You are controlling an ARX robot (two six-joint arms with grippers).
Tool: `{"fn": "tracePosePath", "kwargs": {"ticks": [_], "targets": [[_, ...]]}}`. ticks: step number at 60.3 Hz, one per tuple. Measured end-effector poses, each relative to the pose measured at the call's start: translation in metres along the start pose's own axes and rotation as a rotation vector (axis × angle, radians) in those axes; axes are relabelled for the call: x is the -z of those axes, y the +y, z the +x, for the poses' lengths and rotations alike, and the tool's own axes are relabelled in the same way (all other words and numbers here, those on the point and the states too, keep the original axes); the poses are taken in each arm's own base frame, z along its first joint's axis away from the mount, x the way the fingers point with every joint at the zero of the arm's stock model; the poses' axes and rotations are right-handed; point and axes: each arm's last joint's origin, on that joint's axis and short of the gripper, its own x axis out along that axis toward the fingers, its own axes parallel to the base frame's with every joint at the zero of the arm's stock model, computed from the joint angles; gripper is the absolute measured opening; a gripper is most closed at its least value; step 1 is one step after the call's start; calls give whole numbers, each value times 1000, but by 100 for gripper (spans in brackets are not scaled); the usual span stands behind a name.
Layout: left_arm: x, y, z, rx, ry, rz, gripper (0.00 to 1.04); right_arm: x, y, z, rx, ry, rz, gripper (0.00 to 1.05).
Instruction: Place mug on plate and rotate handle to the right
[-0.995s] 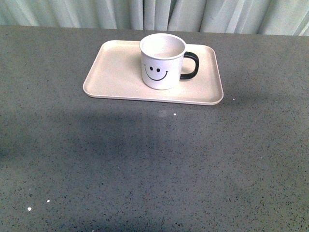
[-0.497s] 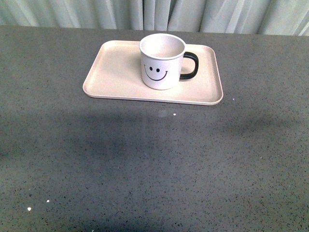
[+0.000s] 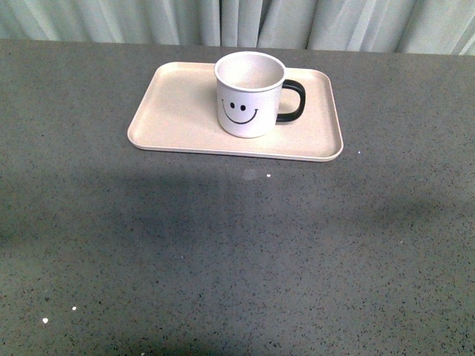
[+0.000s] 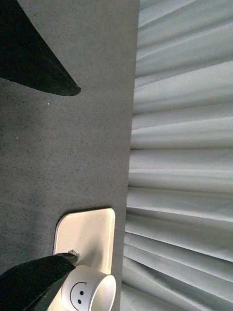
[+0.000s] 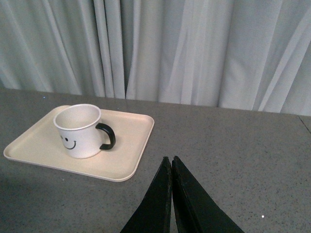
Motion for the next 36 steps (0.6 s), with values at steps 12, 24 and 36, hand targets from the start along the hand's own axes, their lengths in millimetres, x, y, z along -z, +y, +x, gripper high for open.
{"fn": "tracePosePath", "kwargs": {"ticks": [12,24,36], "targets": [[0,0,0,0,0,0,95,-2,0,-8,0,-6,0,2],[0,0,0,0,0,0,95,-4,0,-15,0,-11,0,2],[0,0,0,0,0,0,95,-4,0,-20,0,-13,0,2]]}}
